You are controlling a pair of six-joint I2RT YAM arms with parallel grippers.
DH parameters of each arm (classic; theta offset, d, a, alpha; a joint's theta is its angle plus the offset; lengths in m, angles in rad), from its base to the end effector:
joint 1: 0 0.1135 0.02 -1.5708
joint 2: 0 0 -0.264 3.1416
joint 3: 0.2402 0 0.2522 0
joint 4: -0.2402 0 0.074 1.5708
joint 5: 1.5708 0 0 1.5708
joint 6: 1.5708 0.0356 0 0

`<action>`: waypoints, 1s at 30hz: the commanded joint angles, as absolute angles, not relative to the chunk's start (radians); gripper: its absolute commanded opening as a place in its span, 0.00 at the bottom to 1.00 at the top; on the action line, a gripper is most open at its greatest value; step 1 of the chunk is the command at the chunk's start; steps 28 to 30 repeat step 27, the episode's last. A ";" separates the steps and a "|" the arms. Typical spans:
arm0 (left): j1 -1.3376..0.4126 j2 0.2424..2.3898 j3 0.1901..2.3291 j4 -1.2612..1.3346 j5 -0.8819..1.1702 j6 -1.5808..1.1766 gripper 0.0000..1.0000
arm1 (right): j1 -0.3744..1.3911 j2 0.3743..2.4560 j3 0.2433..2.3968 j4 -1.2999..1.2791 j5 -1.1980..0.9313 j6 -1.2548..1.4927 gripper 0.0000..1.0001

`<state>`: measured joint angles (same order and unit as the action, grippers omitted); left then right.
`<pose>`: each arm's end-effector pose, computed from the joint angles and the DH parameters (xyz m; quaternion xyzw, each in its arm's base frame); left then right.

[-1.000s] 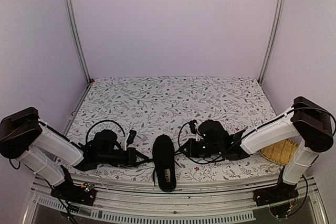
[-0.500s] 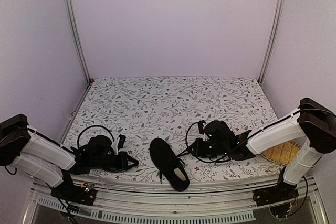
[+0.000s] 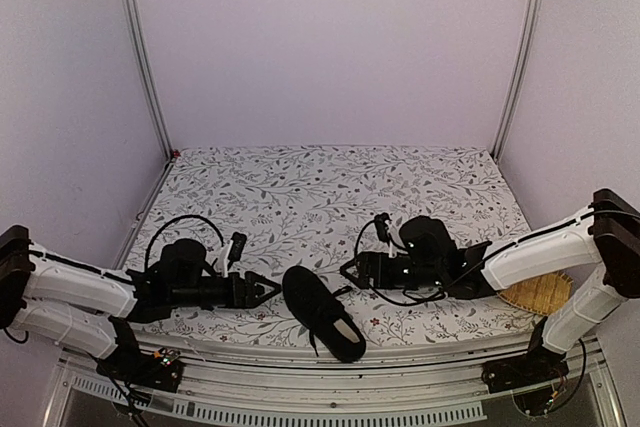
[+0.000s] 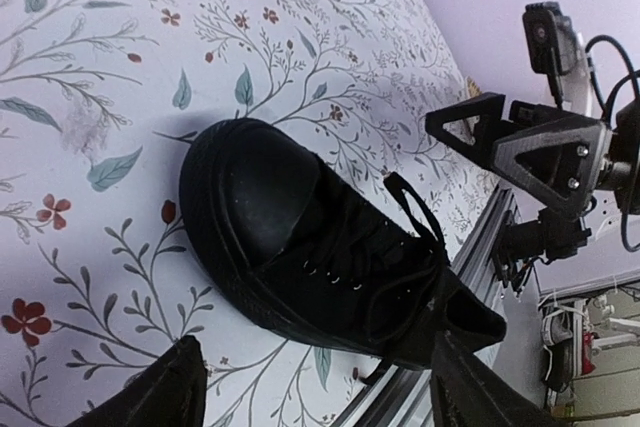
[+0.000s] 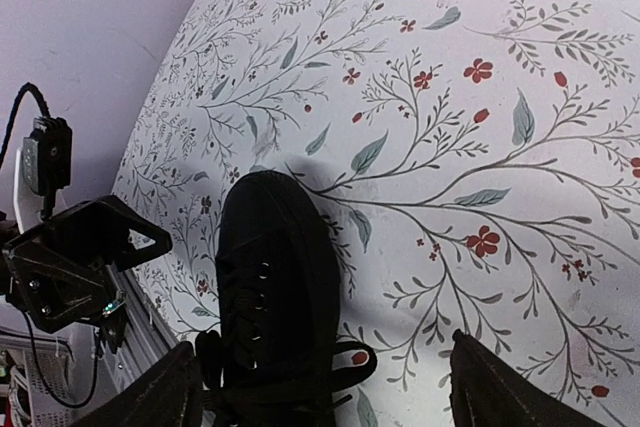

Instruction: Tie the shoes

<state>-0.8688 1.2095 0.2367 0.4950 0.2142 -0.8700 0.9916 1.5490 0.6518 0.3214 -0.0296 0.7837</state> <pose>0.1303 -0.1658 0.1418 0.0551 0.8495 -0.4537 0.2637 0.1665 0.2566 0.1637 -0.0982 0.8732 0.3783 0.2911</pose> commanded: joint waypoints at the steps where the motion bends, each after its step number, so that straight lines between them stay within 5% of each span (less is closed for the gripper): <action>1: -0.808 1.165 0.285 0.367 0.227 -0.757 0.79 | 0.956 1.479 0.686 0.223 -0.004 0.722 0.90; 6: -0.595 1.167 0.351 0.278 0.341 -0.633 0.82 | 0.826 1.432 0.732 0.063 -0.030 0.646 0.96; 12: -0.121 1.170 0.408 0.231 0.431 -0.502 0.82 | 0.534 1.281 0.698 0.026 -0.104 0.477 0.99; 17: 0.195 1.097 0.362 0.295 0.324 -0.409 0.83 | 0.242 1.174 0.650 0.055 -0.116 0.375 0.99; 25: 0.257 0.970 0.247 0.508 0.174 -0.309 0.85 | 0.123 1.013 0.418 0.302 0.255 0.296 0.99; 30: 0.255 0.973 0.224 0.562 0.173 -0.284 0.86 | 0.123 1.010 0.374 0.360 0.314 0.291 0.99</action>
